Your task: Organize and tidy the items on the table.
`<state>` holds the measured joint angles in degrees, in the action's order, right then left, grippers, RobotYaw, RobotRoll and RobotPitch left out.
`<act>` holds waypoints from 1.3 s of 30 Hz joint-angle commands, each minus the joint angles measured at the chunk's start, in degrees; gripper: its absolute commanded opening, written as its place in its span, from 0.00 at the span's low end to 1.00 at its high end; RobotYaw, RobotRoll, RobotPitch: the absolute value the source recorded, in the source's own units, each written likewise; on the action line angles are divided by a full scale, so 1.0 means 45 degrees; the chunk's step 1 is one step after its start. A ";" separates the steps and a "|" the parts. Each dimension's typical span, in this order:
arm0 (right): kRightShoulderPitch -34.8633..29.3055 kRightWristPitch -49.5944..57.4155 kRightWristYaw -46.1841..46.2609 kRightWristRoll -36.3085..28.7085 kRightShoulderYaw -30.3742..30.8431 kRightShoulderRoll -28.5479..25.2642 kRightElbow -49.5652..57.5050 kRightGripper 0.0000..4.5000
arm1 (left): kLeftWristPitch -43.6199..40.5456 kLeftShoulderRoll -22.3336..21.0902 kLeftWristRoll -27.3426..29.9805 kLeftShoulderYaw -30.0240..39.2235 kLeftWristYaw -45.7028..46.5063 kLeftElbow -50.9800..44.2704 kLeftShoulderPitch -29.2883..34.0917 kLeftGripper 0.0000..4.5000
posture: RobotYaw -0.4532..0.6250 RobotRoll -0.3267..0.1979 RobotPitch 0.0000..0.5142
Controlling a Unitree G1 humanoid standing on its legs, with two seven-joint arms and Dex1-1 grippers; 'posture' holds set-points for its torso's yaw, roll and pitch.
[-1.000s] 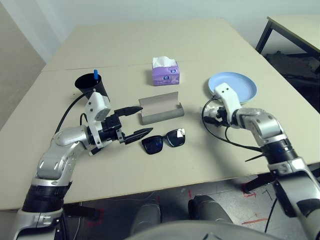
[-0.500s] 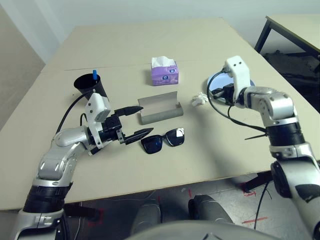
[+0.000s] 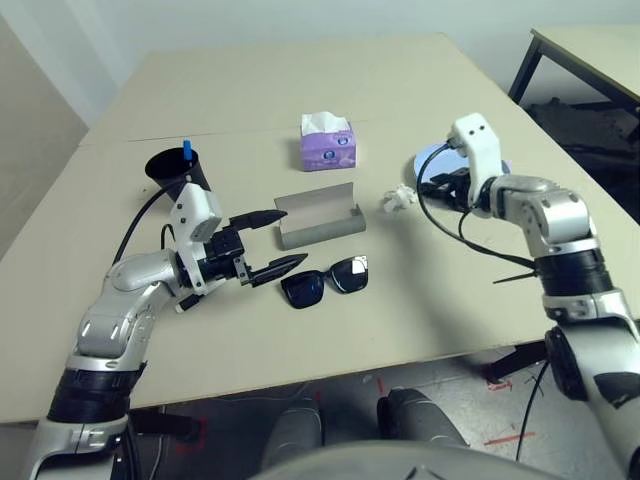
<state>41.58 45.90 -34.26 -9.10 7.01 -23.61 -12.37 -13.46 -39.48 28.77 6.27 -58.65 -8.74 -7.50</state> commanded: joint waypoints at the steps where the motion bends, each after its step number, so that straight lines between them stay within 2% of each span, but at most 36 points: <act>1: 0.0019 -0.0685 0.0017 0.0218 0.0295 0.0354 -0.0651 0.99 | -0.0175 -0.0052 -0.0147 -0.0068 0.0078 -0.0080 0.0013 1.00 | 0.38 0.62 0.13; 15: 0.1295 -0.3208 0.0703 0.1584 0.0657 0.1517 -0.4984 0.99 | -0.0265 -0.0107 -0.0095 -0.0011 0.0112 -0.0203 0.0016 1.00 | 0.39 0.62 0.14; 22: 0.1967 -0.2943 0.1140 0.1699 0.0235 0.1741 -0.6389 0.99 | -0.0222 -0.0064 -0.0102 0.0019 0.0221 -0.0308 0.0061 1.00 | 0.40 0.62 0.13; 24: 0.2014 -0.2816 0.1152 0.1671 0.0164 0.1730 -0.6433 0.91 | -0.0214 -0.0046 -0.0092 0.0022 0.0241 -0.0326 0.0073 1.00 | 0.40 0.62 0.13; 26: 0.2016 -0.2729 0.1171 0.1629 0.0045 0.1736 -0.6376 0.78 | -0.0210 -0.0019 -0.0080 0.0005 0.0258 -0.0350 0.0087 1.00 | 0.40 0.62 0.13; 35: 0.1966 -0.2509 0.1076 0.1498 -0.0290 0.1603 -0.5896 0.05 | -0.0303 0.0063 -0.0092 -0.0152 0.0326 -0.0426 -0.0068 1.00 | 0.39 0.62 0.11; 36: 0.2061 -0.2368 0.1033 0.1314 -0.0511 0.1560 -0.5726 0.00 | -0.0307 0.0056 -0.0090 -0.0155 0.0308 -0.0396 -0.0105 1.00 | 0.38 0.62 0.11; 39: 0.2350 -0.1947 0.0901 0.0909 -0.1083 0.1368 -0.5303 0.00 | -0.0255 0.0032 -0.0096 -0.0152 0.0245 -0.0284 -0.0144 1.00 | 0.38 0.62 0.11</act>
<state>50.81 35.87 -29.74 -3.79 3.60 -16.71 -38.19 -14.46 -39.31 28.86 5.96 -57.32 -9.95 -7.79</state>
